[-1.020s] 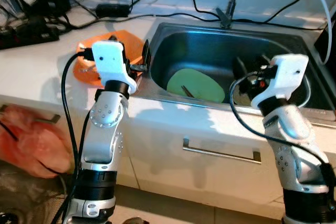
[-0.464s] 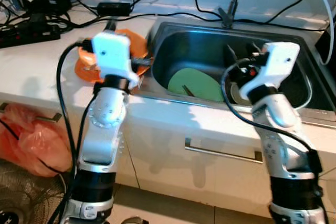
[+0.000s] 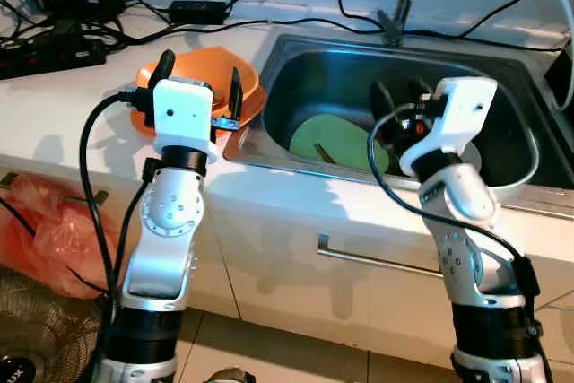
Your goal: Kitchen organization
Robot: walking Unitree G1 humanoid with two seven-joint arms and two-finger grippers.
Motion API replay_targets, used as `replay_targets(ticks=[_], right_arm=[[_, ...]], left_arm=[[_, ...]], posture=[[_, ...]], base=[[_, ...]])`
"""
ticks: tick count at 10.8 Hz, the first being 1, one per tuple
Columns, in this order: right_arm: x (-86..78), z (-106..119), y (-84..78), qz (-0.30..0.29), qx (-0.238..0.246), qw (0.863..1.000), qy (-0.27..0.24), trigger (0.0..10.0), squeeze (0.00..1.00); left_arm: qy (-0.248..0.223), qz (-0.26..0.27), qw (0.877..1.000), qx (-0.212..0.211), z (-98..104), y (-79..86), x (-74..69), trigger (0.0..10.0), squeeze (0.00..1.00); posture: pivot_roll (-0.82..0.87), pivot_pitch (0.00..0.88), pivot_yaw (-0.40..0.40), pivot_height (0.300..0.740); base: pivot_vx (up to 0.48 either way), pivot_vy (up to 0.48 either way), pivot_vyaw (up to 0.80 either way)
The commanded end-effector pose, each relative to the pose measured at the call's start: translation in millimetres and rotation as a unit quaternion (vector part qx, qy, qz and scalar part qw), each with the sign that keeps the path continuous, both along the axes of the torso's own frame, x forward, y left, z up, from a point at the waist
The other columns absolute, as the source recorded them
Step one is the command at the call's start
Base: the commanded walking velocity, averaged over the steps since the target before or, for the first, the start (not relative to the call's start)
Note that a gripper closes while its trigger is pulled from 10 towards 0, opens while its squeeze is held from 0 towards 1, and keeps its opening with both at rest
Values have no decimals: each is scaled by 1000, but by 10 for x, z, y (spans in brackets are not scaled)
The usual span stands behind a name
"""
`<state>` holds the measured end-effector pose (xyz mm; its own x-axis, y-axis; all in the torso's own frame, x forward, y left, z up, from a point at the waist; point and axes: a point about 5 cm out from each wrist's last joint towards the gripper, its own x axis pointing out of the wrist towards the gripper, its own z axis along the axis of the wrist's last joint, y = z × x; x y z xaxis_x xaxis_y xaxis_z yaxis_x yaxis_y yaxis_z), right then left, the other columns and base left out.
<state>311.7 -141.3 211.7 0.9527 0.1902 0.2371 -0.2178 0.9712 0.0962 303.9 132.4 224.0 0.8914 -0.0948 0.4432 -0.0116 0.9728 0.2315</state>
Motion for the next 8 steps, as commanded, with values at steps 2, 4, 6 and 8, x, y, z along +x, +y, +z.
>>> replay_targets(ticks=[2, 4, 6, 8], right_arm=[[-37, 0, -68, -19, 0, 1000, -4, 10000, 0], [-45, 28, -169, -29, -11, 999, -8, 10000, 0], [-62, 124, -161, 5, -33, 999, -27, 10000, 0], [-148, 124, -168, 64, -52, 997, -10, 10000, 0]], left_arm=[[-11, -26, 1000, -3, 75, -115, 47, 10000, 0], [-36, -8, 998, -40, 189, -219, 48, 10000, 0], [-49, -13, 998, -34, 227, -114, -26, 10000, 0], [-80, 33, 996, 21, 293, 153, -134, 10000, 0]], posture=[[-7, 53, 27, 740], [-6, 42, 6, 740], [27, 44, 11, 740], [37, 68, 24, 740]], base=[[0, 0, -800], [0, 0, -800], [0, 0, 0], [0, 0, 0]])
